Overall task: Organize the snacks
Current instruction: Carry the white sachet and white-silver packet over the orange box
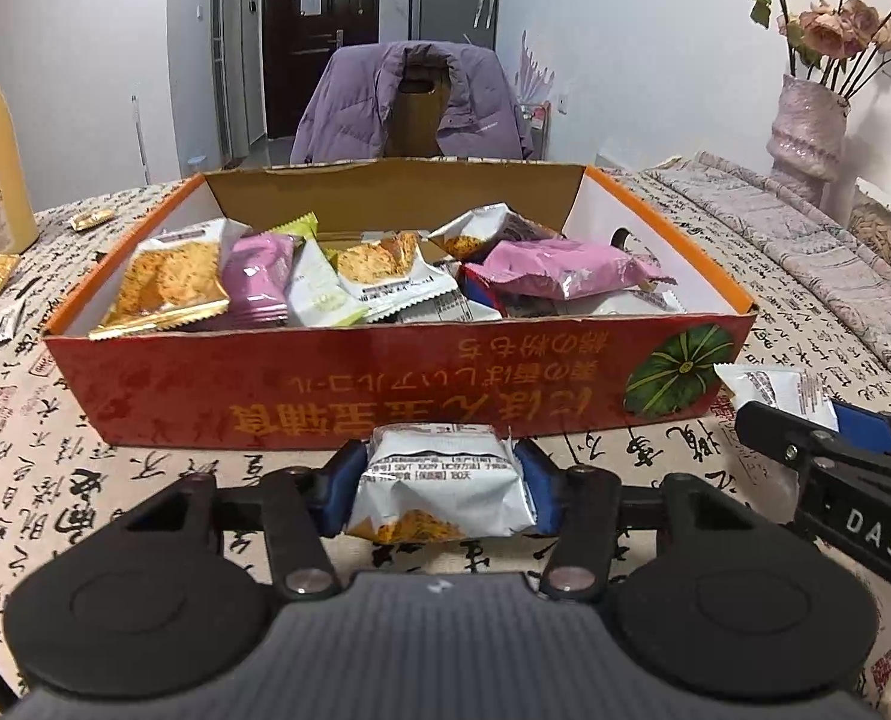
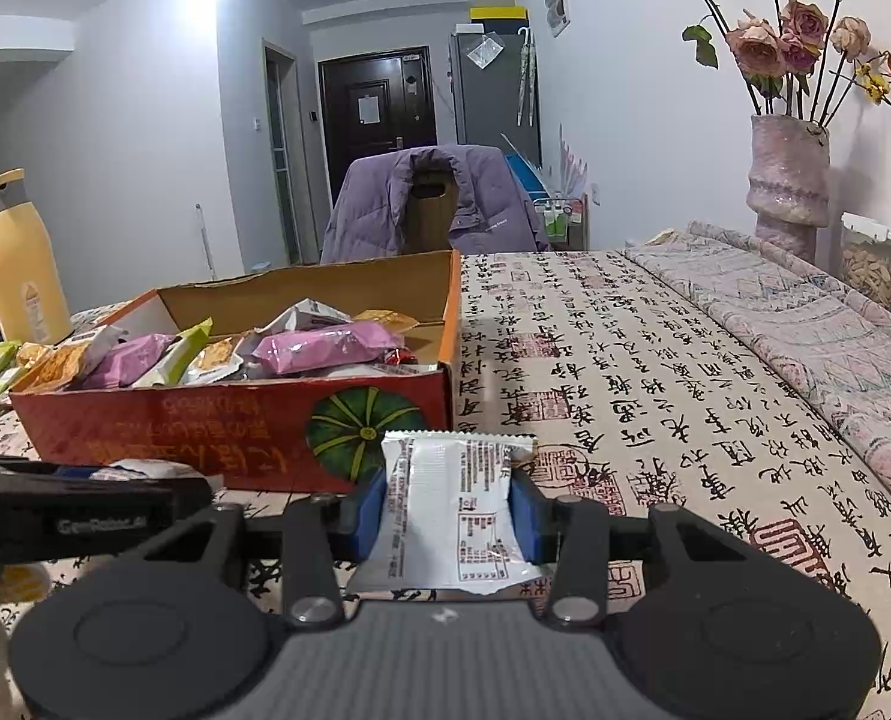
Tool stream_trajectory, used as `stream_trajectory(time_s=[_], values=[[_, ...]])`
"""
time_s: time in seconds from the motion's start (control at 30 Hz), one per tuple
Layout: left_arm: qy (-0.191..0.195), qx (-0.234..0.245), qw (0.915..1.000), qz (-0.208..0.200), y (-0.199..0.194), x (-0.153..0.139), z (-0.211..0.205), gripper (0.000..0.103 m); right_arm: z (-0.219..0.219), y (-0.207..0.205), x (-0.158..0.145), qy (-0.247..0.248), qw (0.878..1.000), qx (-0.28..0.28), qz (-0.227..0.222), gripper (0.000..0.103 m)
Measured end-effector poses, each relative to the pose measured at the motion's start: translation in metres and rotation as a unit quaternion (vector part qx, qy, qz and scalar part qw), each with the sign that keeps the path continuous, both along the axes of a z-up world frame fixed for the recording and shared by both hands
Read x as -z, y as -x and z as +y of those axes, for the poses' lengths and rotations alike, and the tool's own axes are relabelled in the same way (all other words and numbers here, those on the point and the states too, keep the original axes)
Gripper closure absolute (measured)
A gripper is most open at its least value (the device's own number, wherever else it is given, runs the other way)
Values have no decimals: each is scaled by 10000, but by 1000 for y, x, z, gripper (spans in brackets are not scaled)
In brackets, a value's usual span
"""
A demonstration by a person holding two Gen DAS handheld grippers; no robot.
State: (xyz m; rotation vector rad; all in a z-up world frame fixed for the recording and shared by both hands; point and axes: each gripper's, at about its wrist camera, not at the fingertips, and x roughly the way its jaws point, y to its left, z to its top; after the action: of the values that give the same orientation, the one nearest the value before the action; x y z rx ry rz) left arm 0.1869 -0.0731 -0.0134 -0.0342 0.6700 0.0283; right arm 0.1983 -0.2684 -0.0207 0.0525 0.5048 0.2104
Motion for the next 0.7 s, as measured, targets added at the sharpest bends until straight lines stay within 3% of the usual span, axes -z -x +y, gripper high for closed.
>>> stream_trajectory(time_s=[0.4, 0.7], values=[[0, 66, 9979, -647, 28, -31, 9, 48, 7, 8, -6, 121, 9992, -87, -383, 60], [79, -86, 9950, -987, 35, -52, 29, 48, 13, 16, -27, 148, 9978, -127, -628, 60]])
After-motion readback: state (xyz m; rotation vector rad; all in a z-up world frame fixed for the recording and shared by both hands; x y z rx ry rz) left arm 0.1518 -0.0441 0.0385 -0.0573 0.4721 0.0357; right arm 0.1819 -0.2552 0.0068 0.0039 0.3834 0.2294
